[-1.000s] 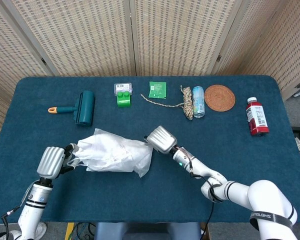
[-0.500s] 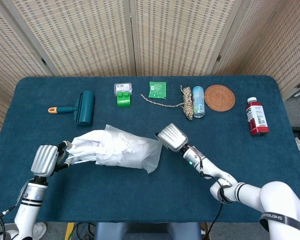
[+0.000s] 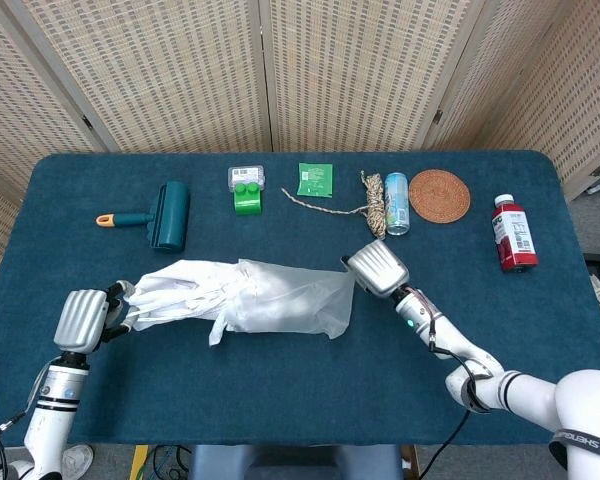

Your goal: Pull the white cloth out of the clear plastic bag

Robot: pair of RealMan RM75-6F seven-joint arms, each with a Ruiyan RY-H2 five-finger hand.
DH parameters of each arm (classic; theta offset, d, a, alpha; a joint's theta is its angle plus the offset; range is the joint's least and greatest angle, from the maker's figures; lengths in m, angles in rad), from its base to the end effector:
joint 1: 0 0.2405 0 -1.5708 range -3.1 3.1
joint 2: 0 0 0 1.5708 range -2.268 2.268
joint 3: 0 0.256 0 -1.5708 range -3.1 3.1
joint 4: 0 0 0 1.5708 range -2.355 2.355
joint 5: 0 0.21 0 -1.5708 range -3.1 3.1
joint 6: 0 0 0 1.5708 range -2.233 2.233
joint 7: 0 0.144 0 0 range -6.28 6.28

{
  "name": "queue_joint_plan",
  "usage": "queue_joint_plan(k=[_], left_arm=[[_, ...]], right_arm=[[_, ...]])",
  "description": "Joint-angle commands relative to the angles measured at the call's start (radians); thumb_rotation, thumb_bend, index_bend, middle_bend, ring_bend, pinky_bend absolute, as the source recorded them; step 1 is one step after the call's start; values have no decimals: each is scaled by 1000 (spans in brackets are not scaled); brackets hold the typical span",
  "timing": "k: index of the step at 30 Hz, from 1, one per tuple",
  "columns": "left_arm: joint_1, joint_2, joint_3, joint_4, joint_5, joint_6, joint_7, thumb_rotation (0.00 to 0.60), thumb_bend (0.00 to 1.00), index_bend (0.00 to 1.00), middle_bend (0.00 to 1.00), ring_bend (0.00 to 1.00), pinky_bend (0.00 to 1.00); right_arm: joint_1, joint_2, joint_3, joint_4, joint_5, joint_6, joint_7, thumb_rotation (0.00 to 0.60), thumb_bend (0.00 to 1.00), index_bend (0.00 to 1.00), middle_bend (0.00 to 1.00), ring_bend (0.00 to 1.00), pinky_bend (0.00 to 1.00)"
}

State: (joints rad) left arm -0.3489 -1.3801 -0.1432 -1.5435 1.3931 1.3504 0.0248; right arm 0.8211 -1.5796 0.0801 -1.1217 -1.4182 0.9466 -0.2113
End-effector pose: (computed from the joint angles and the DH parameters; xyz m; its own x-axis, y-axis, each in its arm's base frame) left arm -0.2456 0.2716 0.0804 0.2157 0.0046 0.9765 0.9637 -0.1623 -0.2121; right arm -0.1716 -0.3834 -0.0102 0.7009 -0.0422 0.7120 -0.6118 -0.5487 0.5697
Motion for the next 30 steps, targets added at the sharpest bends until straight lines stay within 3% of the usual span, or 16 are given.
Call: queue_joint_plan(k=[1,22,25,30], left_arm=[[-3,-4,-1,1,2,0,3,600,655,779,1000,876,960],[-21,-1,-10,-43,11,-8,55,600,658,769,1000,876,960],[-23,0,-10,-50,16,-6,61,600,659,757,1000,876,960],[-26,5,-14,-61,14,-7,66,600,659,713,1000,876,960]], right_arm=[[-31,35,-2,-29,17,22,-19,600,472,599,1000,1000,1000],[-150,155,-3,-109,63,92,-64,600,439,599,1000,1000,1000],[-156,154,2,-108,70,91,-63,600,367,573,1000,1000,1000],[-160,152,13,-113,81,87,-73,600,66,396,1000,1000,1000]])
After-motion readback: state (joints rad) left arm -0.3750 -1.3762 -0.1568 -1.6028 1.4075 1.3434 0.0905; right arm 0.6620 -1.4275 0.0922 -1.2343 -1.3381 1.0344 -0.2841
